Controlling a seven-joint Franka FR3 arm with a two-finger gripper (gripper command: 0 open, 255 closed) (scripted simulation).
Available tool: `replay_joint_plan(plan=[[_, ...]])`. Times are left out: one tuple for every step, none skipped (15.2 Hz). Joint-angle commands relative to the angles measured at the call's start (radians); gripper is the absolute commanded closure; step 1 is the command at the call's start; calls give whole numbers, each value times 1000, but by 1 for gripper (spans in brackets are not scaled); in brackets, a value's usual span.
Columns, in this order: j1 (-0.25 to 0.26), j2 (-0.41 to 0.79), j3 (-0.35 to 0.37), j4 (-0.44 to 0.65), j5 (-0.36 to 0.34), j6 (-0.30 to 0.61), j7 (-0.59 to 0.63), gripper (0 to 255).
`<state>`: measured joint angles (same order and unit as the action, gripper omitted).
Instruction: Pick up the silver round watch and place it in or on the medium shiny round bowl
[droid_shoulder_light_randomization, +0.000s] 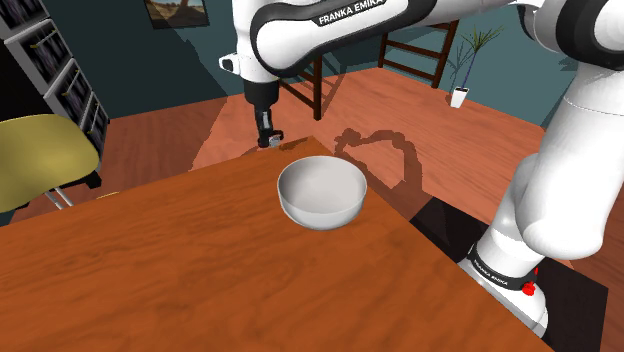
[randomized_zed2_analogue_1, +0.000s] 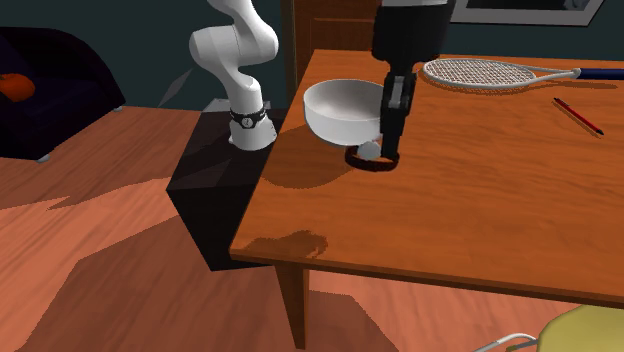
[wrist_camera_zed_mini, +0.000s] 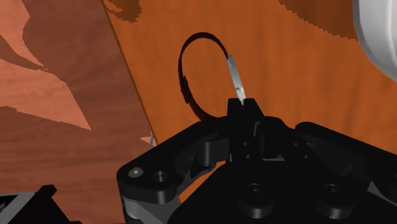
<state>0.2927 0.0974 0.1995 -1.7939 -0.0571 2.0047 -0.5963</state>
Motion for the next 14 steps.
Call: replay_joint_plan(plan=[[0, -4, 0, 22, 1, -26, -2, 255], [0, -5, 0, 34, 2, -40, -2, 255], [0, -6, 0, 46, 3, -53, -3, 255], [0, -7, 1, 58, 3, -66, -4, 255], [0, -8, 1, 71, 3, -79, -4, 255], [0, -8, 1, 84, 4, -92, -5, 255], [1, -8, 1, 97, 4, -106, -5, 255], [1, -8, 1, 111, 4, -119, -6, 255], [1, -8, 1, 125, 4, -133, -6, 255], [1, -7, 1, 139, 4, -146, -6, 255], [1, -7, 1, 153, 4, -160, -7, 255], [2, -5, 2, 168, 4, -174, -7, 255], [2, -4, 2, 183, 4, -188, -7, 255], [2, -3, 2, 196, 4, -200, -8, 255]])
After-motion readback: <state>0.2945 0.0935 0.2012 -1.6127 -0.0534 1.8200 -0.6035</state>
